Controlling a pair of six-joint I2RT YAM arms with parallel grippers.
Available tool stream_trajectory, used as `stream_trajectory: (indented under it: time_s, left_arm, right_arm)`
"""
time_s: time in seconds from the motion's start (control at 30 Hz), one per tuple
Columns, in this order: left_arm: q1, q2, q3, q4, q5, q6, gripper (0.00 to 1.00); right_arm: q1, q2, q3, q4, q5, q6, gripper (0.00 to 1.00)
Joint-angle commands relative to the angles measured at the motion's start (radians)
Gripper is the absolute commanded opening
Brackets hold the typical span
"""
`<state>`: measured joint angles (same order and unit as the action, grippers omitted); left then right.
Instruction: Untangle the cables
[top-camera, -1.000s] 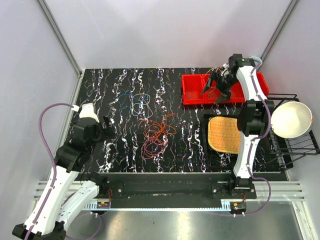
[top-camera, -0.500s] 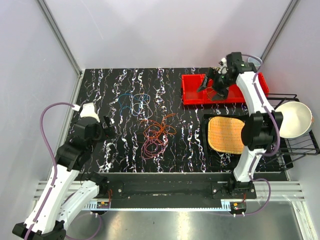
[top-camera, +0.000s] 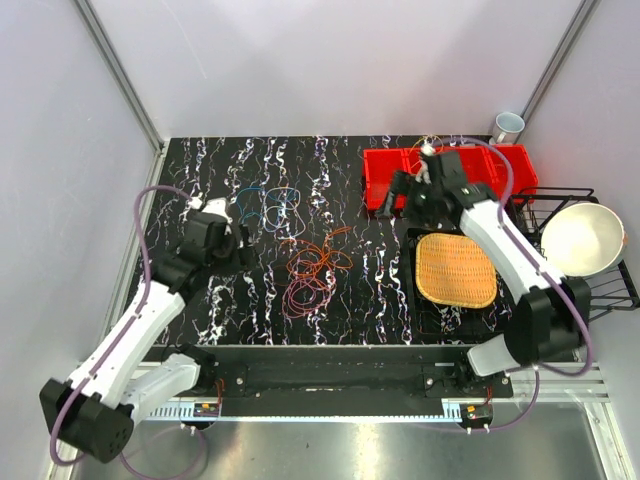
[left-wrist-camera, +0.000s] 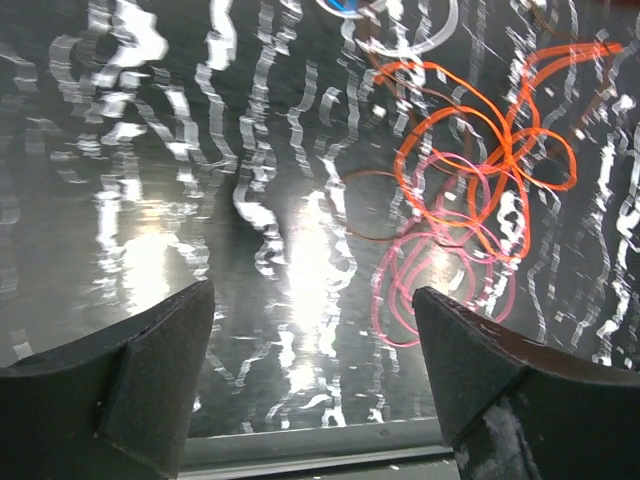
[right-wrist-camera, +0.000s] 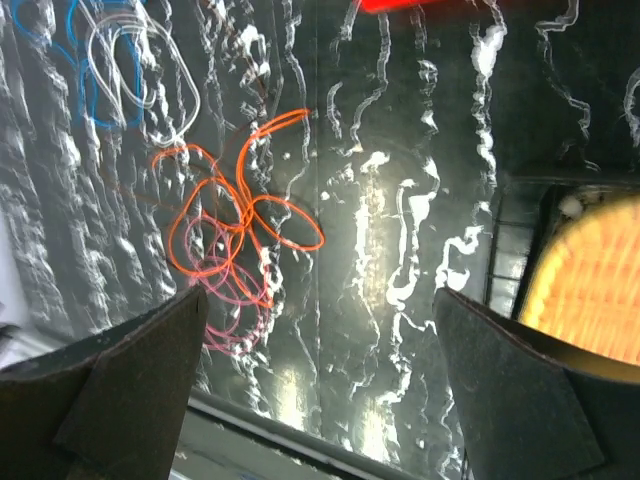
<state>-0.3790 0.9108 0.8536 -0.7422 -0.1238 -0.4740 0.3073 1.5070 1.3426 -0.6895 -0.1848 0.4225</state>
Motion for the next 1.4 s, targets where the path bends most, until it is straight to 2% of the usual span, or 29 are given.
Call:
stream_trajectory:
  time_s: [0.0,0.13,0.3,0.57,0.9,0.97,1.1,1.27,1.3,1.37]
  left_arm:
    - [-0.061,0.063,-0.013,0.119,0.044,-0.070,0.82]
    - [-0.098,0.141,-0.044,0.196,0.053,-0.147,0.78]
    - [-0.100,0.223,-0.051,0.300,0.024,-0.210,0.74]
    - [-0.100,0.448,0.050,0.380,-0.037,-0.233,0.66]
    - [-0.097,0.609,0.174,0.340,-0.181,-0.252,0.59]
    - [-0.092,0.634,0.185,0.343,-0.188,-0.250,0.58]
    - [-0.084,0.669,0.200,0.348,-0.195,-0.247,0.51]
    - [-0.069,0.711,0.203,0.349,-0.209,-0.265,0.49]
    - [-0.063,0.714,0.203,0.356,-0.205,-0.268,0.47]
    - [-0.058,0.726,0.199,0.395,-0.178,-0.256,0.36]
  right_arm:
    - [-0.132,-0.105,-0.213,0.370,-0.234,0.165,1.00]
    - [-0.137,-0.160,-0.296,0.432,-0.246,0.179,1.00]
    - [-0.134,-0.137,-0.270,0.386,-0.304,0.144,1.00]
    - [-0.132,-0.111,-0.215,0.252,-0.258,0.055,1.00]
    - [-0.129,-0.084,-0.211,0.266,-0.323,0.058,1.00]
    - [-0.129,-0.077,-0.214,0.266,-0.324,0.056,1.00]
    - [-0.113,-0.071,-0.217,0.280,-0.323,0.061,1.00]
    - [-0.093,-0.056,-0.212,0.283,-0.320,0.067,1.00]
    - [-0.089,-0.054,-0.214,0.285,-0.318,0.070,1.00]
    - [-0.082,-0.051,-0.212,0.286,-0.314,0.074,1.00]
